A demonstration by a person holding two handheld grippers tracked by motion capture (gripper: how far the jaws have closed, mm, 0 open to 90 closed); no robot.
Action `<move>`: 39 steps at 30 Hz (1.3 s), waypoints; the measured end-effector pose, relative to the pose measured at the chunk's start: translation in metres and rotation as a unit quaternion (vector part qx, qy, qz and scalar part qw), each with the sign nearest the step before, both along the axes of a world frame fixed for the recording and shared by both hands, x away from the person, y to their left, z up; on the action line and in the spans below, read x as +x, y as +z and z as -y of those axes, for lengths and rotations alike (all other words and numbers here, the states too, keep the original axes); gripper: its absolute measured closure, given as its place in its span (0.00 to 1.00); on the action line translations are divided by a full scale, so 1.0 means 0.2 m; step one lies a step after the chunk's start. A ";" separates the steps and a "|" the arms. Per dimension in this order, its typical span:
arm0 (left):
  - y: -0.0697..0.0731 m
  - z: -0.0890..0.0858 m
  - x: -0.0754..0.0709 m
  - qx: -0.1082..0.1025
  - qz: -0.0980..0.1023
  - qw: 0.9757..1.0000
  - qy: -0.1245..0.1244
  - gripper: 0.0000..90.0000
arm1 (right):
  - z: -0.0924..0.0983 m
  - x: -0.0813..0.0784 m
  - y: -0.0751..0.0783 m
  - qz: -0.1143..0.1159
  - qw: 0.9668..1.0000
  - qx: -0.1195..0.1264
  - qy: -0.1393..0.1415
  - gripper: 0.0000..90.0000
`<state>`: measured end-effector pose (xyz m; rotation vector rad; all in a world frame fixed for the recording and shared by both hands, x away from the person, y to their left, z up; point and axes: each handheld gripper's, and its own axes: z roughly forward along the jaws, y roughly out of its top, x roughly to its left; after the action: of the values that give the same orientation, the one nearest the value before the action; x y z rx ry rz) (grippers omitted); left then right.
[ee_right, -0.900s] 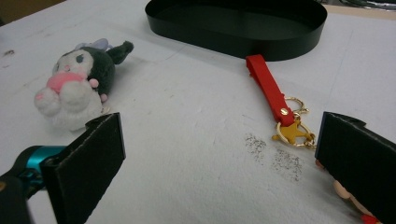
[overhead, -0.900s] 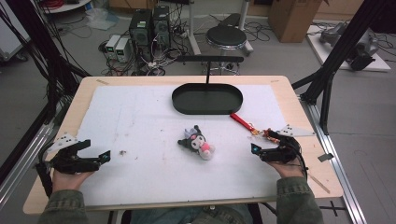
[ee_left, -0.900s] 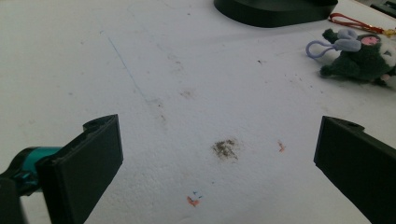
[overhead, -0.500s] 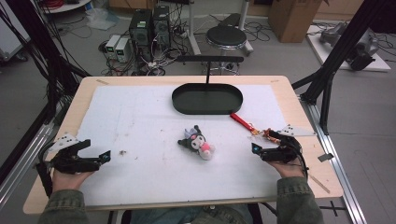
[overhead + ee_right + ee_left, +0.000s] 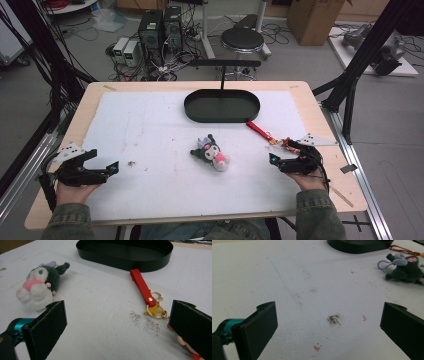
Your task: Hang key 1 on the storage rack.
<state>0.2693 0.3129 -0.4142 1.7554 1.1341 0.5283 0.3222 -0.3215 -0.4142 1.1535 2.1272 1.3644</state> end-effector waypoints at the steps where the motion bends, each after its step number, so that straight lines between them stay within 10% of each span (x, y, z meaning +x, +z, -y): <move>1: 0.00 0.00 0.00 0.002 -0.002 1.000 0.000 0.02 | 0.00 0.00 0.00 -0.004 1.000 0.001 0.000 0.01; 18: -0.01 0.00 0.02 0.008 -0.008 1.000 -0.001 0.02 | -0.04 0.04 -0.01 -0.006 1.000 -0.016 0.009 0.01; 39: 0.00 0.00 0.02 0.014 0.005 1.000 0.004 0.02 | -0.22 0.23 0.13 -0.044 0.990 -0.120 0.057 0.01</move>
<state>0.2738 0.3127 -0.4147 1.7703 1.1320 0.5600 0.3679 -0.2774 -0.3880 1.0261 2.3757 1.0813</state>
